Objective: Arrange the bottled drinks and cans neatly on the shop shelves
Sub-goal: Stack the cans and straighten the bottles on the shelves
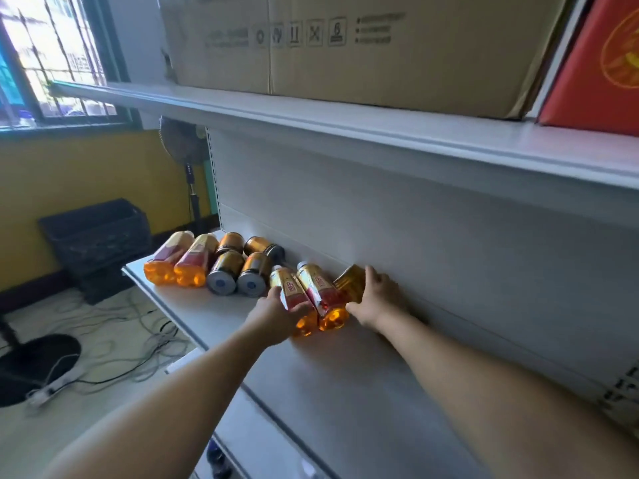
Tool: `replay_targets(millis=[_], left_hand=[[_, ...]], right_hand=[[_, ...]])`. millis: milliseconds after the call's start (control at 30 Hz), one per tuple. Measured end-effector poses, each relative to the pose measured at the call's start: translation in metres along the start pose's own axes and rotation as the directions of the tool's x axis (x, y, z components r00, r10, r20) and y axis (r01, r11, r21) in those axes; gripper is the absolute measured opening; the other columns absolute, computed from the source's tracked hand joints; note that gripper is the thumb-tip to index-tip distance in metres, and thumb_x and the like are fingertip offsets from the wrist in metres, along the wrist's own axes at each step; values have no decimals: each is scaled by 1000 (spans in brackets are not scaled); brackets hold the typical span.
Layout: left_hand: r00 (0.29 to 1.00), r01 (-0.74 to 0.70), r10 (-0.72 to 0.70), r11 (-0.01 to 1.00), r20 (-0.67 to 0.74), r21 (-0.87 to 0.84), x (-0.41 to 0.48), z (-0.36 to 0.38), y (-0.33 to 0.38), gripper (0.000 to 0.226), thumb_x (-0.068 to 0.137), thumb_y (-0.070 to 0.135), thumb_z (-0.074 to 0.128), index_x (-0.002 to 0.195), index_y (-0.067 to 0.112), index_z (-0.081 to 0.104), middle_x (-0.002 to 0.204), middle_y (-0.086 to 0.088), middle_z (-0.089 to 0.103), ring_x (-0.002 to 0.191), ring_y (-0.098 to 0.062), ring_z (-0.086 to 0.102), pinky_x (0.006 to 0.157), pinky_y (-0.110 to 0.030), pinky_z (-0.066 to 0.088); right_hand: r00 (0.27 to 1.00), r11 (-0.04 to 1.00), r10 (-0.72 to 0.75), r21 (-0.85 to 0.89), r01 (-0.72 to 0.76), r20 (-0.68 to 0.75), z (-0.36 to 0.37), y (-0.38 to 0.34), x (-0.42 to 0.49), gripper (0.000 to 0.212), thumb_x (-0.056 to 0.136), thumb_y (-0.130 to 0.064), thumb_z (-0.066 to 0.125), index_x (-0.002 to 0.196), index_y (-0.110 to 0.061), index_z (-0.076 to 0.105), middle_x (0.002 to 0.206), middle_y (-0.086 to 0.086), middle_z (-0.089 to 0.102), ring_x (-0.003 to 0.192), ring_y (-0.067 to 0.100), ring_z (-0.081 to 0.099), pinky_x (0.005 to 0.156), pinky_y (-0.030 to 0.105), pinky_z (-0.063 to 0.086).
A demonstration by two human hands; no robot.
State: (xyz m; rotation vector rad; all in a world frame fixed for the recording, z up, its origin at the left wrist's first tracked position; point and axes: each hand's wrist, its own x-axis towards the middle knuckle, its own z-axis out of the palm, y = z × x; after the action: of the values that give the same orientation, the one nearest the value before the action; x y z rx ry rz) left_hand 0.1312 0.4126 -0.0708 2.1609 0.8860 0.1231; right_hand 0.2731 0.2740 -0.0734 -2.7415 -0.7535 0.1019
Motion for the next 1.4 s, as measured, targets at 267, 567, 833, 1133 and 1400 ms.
replay_targets(millis=[267,567,833,1133,1400], left_hand=[[984,177,-165,925,63,-336,59,17,-23,79,76,55,67,133,15,29,122,-12,58,104,-31,59,92,-43,50],[987,14,106,688,119,-725,35,-4,-70,68,84,8,68,140,22,31,106,1,55,96,-23,57,73,-36,51],[931,28,298,514,209,-857,44,-9,-91,62,85,-5,60,134,25,39,127,-3,52,110,-24,56,88,-44,50],[718,286,407,568,565,-772,26,6,-74,57,55,4,62,111,10,59,89,-15,71,76,-30,68,64,-42,57],[581,330,435,646,687,-688,-37,27,-38,55,64,-4,67,113,16,52,102,-22,64,93,-39,63,72,-48,54]], right_hand=[[983,982,130,-119,-146,-127,9,-10,8,67,84,-44,66,134,-10,38,135,13,40,122,32,44,99,38,38],[817,733,358,678,54,-453,56,-19,-71,55,65,-18,86,105,-29,51,103,-5,59,93,4,59,78,9,41],[728,499,605,866,-32,-322,83,-42,-109,50,57,-33,79,100,-27,56,101,-6,68,92,4,65,80,20,47],[636,457,734,866,-203,-238,75,-22,-150,55,66,-17,86,108,-24,52,98,-8,65,92,11,63,78,25,48],[612,400,761,899,-180,-216,45,0,-225,66,71,-14,82,123,-30,45,103,-16,59,93,1,56,77,24,43]])
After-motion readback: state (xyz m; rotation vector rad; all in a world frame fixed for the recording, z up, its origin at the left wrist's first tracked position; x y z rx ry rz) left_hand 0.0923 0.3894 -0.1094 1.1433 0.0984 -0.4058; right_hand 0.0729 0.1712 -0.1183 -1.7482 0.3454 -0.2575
